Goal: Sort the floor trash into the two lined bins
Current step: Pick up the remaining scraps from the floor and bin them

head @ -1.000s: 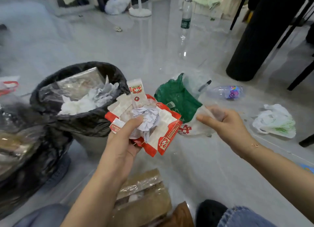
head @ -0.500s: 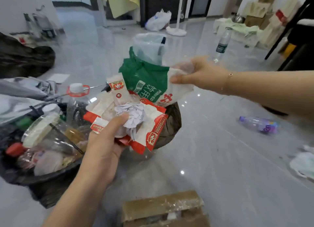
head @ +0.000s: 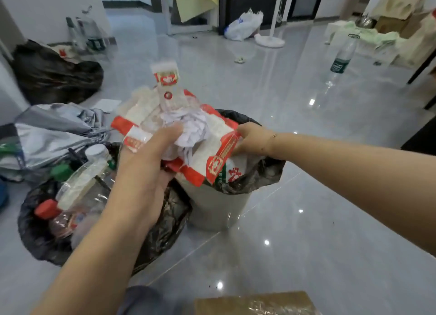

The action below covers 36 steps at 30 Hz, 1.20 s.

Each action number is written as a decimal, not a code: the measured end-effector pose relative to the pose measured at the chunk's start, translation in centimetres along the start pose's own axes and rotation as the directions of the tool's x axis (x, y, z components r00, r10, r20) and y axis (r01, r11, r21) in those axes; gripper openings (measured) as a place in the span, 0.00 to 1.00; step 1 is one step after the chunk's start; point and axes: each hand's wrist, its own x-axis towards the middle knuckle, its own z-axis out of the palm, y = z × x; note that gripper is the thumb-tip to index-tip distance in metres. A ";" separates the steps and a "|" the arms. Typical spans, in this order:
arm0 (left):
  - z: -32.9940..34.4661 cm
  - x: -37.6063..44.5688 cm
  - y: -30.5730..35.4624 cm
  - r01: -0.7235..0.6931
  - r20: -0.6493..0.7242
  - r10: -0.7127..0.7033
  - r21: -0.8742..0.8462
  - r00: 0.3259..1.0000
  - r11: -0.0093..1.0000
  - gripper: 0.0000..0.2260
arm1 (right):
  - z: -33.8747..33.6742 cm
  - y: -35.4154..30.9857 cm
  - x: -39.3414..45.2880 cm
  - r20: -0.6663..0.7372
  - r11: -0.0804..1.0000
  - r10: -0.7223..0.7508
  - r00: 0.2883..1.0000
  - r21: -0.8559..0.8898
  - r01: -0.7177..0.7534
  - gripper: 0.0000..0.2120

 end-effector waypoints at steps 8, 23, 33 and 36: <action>1.9 6.9 -1.0 0.110 0.008 -0.114 0.195 0.993 0.975 0.05 | 0.1 1.2 -1.3 -0.034 0.986 -0.160 0.986 0.048 0.162 0.27; 6.2 10.8 -4.6 -0.008 0.064 -0.069 0.786 0.996 0.618 0.39 | 0.2 5.5 -4.9 -0.364 0.996 -0.083 0.928 -0.051 0.069 0.45; 6.5 10.0 -7.2 -0.568 0.534 -0.307 0.822 0.788 -0.026 0.23 | 0.1 6.6 -7.3 0.052 0.788 0.373 0.926 0.509 -0.346 0.22; 6.3 10.5 -7.9 -0.556 0.488 -0.403 0.828 0.775 -0.067 0.27 | 0.4 6.5 -7.8 0.015 0.763 0.294 0.956 0.598 -0.244 0.18</action>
